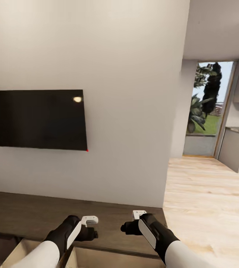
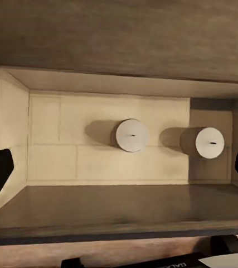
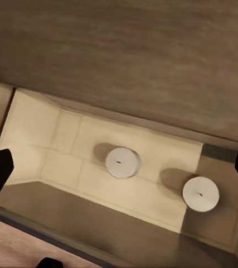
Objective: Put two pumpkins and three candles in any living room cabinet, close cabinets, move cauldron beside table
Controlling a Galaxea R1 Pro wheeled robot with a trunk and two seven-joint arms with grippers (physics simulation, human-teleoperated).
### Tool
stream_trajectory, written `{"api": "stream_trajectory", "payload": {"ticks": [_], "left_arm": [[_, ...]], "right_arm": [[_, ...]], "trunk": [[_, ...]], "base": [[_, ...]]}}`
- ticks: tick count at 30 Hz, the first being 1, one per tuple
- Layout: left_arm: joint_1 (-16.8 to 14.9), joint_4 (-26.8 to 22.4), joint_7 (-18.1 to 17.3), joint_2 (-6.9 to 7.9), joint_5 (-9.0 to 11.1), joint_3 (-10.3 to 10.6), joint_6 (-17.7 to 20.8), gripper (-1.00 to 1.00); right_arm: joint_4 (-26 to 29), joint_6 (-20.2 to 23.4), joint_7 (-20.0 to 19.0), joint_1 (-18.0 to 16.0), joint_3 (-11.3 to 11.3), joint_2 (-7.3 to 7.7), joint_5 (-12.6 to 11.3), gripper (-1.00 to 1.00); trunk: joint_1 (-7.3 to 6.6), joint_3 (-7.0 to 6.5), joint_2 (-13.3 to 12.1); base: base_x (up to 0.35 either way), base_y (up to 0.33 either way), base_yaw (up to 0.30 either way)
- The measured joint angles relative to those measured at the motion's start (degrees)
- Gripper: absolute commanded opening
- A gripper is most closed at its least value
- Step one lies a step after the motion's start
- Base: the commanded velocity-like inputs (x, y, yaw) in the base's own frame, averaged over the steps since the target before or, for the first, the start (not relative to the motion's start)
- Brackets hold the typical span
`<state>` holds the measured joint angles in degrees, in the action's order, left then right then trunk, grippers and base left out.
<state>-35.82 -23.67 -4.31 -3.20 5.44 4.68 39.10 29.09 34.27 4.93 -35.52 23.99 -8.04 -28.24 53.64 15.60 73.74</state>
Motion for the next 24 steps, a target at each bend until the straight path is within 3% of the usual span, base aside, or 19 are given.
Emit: {"api": "stream_trajectory", "payload": {"ticks": [4, 13, 24], "left_arm": [[0.0, 0.0, 0.0, 0.02, 0.0, 0.0, 0.0, 1.00], [0.0, 0.0, 0.0, 0.05, 0.0, 0.0, -0.2, 1.00], [0.0, 0.0, 0.0, 0.00, 0.0, 0.0, -0.2, 1.00]], "right_arm": [[0.0, 0.0, 0.0, 0.0, 0.0, 0.00, 0.0, 1.00], [0.0, -0.1, 0.0, 0.0, 0.3, 0.01, 0.0, 1.00], [0.0, -0.1, 0.0, 0.0, 0.5, 0.00, 0.3, 1.00]], "trunk": [[0.00, 0.14, 0.0], [0.00, 0.20, 0.0], [0.00, 0.20, 0.0]], "base": [[-0.003, 0.276, 0.215], [-0.040, 0.305, 0.059], [-0.003, 0.322, 0.259]]}}
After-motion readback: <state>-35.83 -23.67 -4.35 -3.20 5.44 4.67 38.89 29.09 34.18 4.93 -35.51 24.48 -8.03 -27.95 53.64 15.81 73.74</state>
